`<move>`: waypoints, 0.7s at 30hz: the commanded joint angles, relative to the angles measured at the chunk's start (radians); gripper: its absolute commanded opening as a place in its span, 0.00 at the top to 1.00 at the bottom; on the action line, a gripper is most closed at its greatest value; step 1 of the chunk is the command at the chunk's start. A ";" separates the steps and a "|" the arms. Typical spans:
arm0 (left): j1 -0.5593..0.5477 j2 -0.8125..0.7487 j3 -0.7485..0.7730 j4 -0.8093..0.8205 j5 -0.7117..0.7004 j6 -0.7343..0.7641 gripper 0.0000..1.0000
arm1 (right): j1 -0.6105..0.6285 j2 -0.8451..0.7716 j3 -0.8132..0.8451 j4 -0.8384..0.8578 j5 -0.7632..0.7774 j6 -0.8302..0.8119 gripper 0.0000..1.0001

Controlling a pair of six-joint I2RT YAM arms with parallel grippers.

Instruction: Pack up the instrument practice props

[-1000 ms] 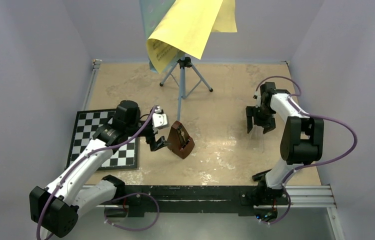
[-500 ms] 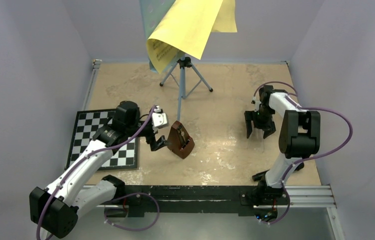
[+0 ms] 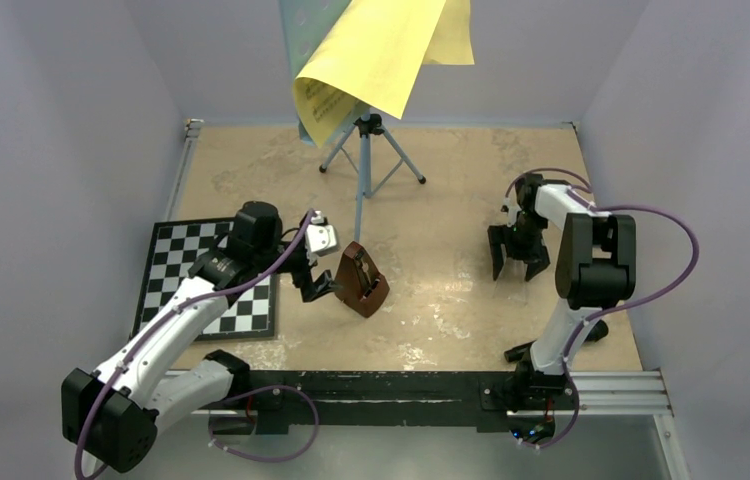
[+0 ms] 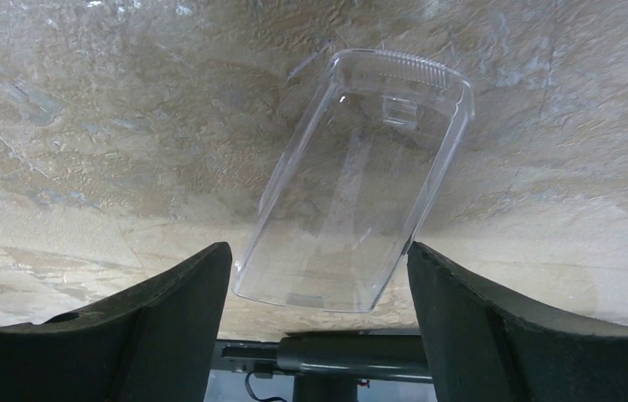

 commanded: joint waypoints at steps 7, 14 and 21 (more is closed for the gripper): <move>0.002 0.023 0.095 -0.015 -0.026 -0.085 0.01 | 0.010 0.009 0.039 -0.061 0.029 0.050 0.24; 0.002 0.038 0.179 -0.075 -0.125 -0.105 0.01 | 0.039 0.063 0.089 -0.122 -0.011 0.089 0.23; 0.002 0.031 0.194 -0.087 -0.151 -0.113 0.01 | 0.077 0.074 0.108 -0.155 0.037 0.173 0.24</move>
